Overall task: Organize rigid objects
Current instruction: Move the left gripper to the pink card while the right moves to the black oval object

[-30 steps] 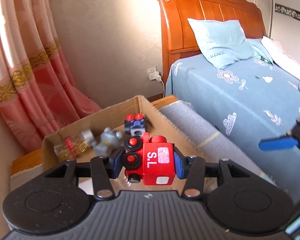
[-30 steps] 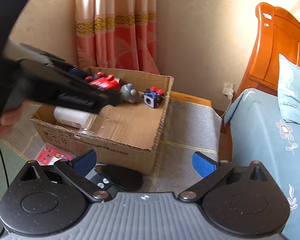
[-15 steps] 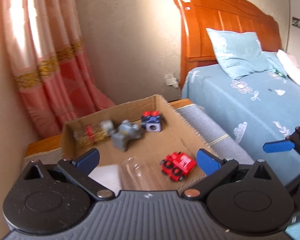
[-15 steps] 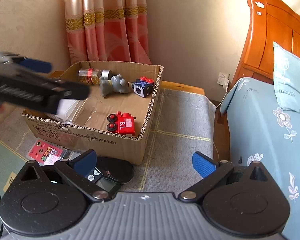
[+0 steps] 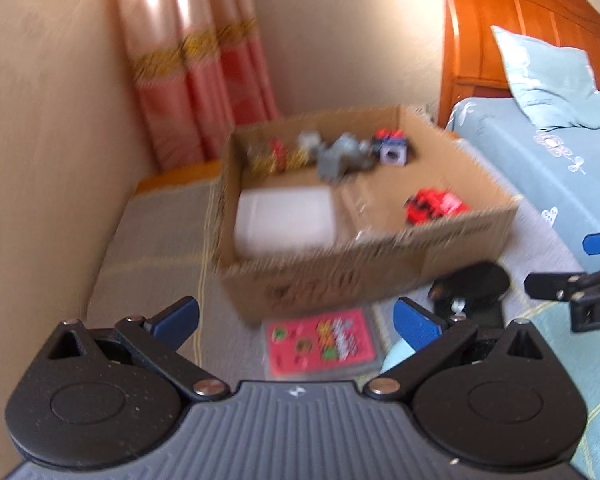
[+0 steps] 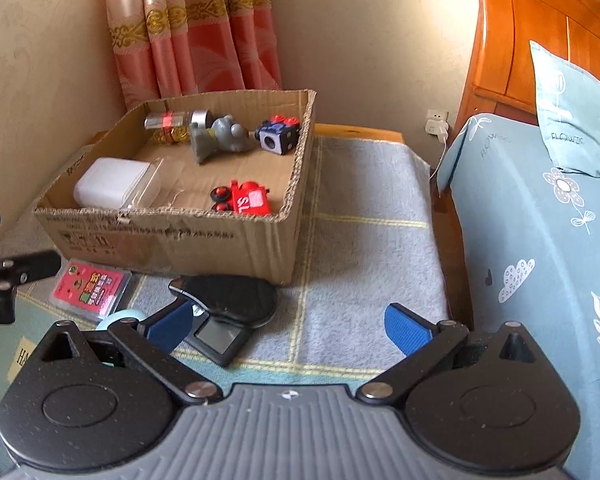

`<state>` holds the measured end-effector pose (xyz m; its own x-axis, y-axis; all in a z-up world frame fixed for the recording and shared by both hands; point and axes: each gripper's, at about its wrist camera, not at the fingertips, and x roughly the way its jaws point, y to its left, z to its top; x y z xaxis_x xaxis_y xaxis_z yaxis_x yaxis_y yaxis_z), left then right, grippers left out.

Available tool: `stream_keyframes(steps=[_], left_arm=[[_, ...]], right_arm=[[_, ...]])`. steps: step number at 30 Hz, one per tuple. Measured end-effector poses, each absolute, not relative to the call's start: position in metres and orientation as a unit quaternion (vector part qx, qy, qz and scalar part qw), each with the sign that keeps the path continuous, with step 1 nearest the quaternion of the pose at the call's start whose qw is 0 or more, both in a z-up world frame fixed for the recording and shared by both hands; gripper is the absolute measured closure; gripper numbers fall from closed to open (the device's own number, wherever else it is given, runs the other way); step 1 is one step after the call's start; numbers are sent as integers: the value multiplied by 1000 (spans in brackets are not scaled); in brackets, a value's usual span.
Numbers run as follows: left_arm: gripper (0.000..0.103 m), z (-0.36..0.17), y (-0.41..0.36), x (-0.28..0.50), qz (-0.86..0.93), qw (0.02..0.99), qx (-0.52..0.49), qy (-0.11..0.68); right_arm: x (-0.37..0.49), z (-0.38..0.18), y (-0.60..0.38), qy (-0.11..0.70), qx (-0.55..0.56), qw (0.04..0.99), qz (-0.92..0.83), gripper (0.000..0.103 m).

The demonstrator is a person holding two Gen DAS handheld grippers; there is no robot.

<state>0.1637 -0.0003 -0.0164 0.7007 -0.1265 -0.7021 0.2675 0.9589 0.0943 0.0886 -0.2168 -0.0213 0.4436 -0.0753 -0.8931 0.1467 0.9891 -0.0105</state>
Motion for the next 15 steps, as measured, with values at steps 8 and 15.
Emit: stream_keyframes(steps=[8,15], left_arm=[[1,-42,29,168,-81,905,63,412],[1,-46,42,168,-77,905,47,415]], right_arm=[[99,-39,-199,510,34,858,-49,0],[124,-61,-176,516,-2,855,-44,0]])
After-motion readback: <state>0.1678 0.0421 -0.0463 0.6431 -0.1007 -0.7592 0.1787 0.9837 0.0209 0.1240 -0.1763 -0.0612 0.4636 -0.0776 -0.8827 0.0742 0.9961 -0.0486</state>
